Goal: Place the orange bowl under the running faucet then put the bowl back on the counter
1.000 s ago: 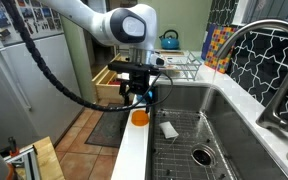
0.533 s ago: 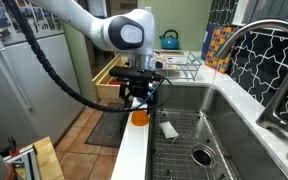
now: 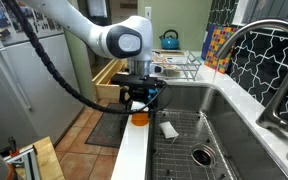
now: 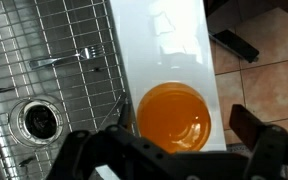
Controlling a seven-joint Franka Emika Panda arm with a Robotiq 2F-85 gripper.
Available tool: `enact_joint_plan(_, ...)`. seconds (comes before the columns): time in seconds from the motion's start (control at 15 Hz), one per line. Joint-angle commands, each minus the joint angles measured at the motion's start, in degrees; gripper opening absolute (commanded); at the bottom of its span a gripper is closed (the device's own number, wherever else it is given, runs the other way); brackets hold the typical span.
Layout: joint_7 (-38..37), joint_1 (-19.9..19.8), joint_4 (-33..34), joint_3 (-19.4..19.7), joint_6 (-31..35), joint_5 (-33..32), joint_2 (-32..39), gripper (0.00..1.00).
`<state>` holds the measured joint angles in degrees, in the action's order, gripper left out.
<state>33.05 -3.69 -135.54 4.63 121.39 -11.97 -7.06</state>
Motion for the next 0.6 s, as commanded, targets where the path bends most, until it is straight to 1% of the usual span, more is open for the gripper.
enact_joint_plan(0.0, 2.44, 0.08, -1.77, 1.07, 4.17, 1.16, 0.24, 1.0)
enact_joint_plan(0.53, 3.25, -0.32, -2.04, 1.87, 7.52, 1.95, 1.82, 1.0)
